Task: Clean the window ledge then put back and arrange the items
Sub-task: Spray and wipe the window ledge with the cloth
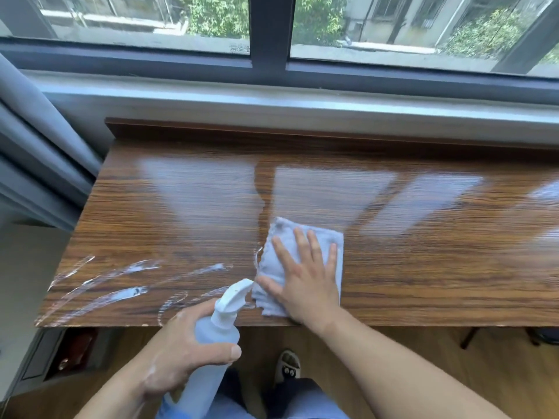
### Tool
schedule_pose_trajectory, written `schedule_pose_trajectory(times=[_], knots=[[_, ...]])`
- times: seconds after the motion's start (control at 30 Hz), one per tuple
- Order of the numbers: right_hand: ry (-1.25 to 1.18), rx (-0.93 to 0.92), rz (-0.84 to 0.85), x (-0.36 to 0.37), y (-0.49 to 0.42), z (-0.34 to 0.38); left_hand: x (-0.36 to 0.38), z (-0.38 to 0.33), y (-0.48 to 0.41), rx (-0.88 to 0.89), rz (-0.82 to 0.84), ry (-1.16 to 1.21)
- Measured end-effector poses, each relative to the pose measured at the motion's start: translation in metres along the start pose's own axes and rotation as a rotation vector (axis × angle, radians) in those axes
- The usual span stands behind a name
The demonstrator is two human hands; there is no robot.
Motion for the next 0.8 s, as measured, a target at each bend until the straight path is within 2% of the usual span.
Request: schedule_pose_trajectory(times=[0.17, 0.27, 0.47, 0.8], knots=[[0.0, 0.148, 0.064, -0.021, -0.057, -0.018, -0.018, 0.01, -0.001, 0.021, 0.042, -0.068], [0.017, 0.187, 0.06, -0.018, -0.026, -0.022, -0.022, 0.011, -0.002, 0.064, 0.067, -0.095], [0.035, 0.097, 0.066, 0.003, 0.054, -0.002, -0.032, 0.021, -0.001, 0.035, 0.096, -0.069], [-0.02, 0.22, 0.089, -0.017, -0.1, -0.004, -0.042, 0.019, -0.007, 0.117, 0.022, -0.039]])
Point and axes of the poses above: each hand's wrist, its own y-axis away from the middle knuckle, its own x-axis out of the palm, z = x × y, the point moved 5 cm from there along -y, towards the middle knuckle, and after that the axes turned 5 degrees about -y, right-handed, at the moved point
